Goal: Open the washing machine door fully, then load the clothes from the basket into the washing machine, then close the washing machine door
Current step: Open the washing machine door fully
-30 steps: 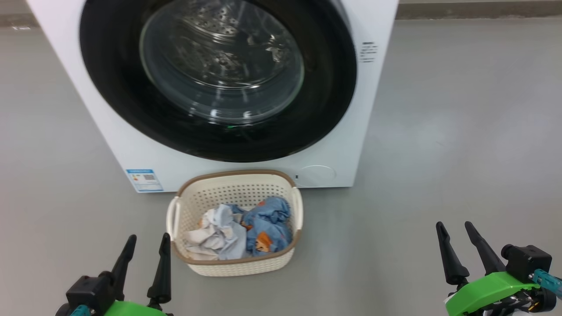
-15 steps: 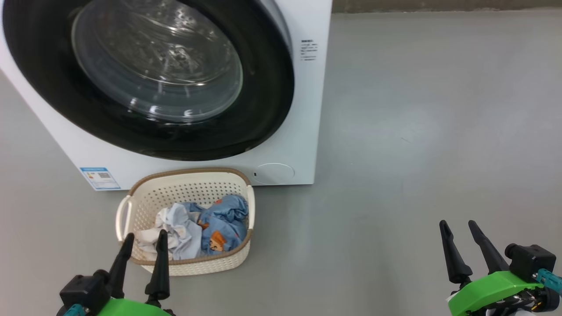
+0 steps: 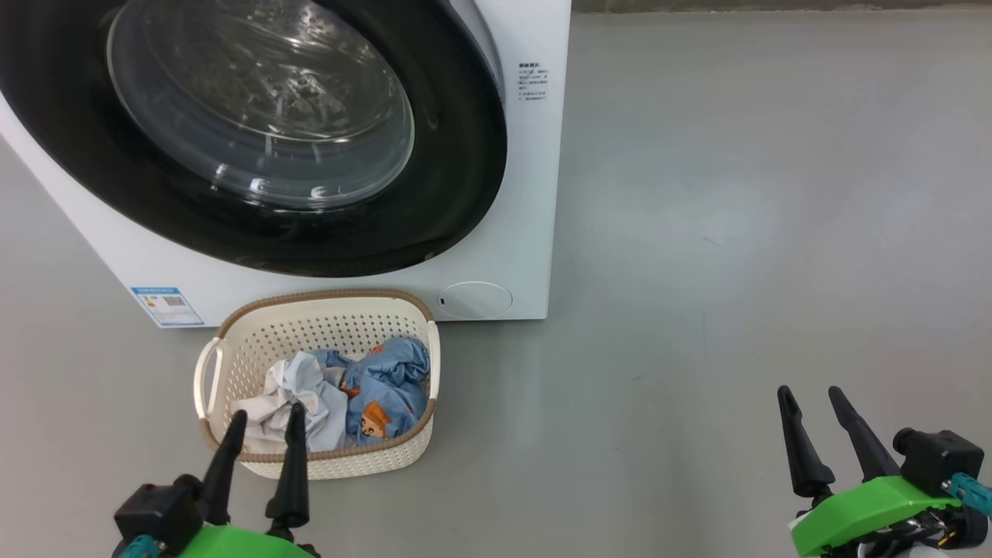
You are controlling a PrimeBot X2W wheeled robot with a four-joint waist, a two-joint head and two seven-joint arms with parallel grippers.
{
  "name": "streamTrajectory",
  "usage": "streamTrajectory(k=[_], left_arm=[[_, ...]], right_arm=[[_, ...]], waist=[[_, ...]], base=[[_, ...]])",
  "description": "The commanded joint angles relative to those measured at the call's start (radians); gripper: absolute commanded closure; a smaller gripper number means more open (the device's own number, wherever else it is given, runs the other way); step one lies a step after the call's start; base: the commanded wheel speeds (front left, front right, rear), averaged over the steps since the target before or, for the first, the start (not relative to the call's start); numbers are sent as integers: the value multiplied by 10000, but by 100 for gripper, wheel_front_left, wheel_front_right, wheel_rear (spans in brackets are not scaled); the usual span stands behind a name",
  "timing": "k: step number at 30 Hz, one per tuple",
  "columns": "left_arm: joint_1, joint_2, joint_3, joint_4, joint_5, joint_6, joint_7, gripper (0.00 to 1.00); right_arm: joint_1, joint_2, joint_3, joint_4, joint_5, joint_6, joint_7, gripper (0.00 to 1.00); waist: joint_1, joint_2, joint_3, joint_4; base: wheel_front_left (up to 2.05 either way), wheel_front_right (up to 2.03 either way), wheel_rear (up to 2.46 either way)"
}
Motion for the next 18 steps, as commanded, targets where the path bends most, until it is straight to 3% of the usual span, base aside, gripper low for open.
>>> streamTrajectory(k=[1,2,3,4,5,11,18], left_arm=[[-432,68,252,-242,-82,-16,-65,0],[-433,49,213,-228,-102,-16,-65,0],[-434,31,177,-214,-128,-16,-65,0],[-428,13,143,-206,-146,-16,-65,0],[-420,-1,123,-197,-164,-16,-65,0],[-414,-67,63,-267,-252,-16,-65,0],[-489,-105,30,-357,-354,-16,-65,0]], right_arm=[[-447,-60,214,-261,-164,100,-122,0],[-482,-44,231,-247,-152,100,-122,14],[-527,-25,231,-229,-133,100,-122,53],[-579,-4,259,-206,-81,100,-122,81],[-644,22,301,-204,5,100,-122,100],[-1257,217,541,-298,1273,100,-122,100],[-2340,356,1083,-433,4273,100,-122,100]], waist=[[0,0,32,45],[0,0,44,64],[0,0,54,85],[0,0,65,109],[0,0,70,129],[0,0,198,285],[0,0,380,504]], base=[[0,0,0],[0,0,0],[0,0,0],[0,0,0],[0,0,0],[0,0,0],[0,0,0]])
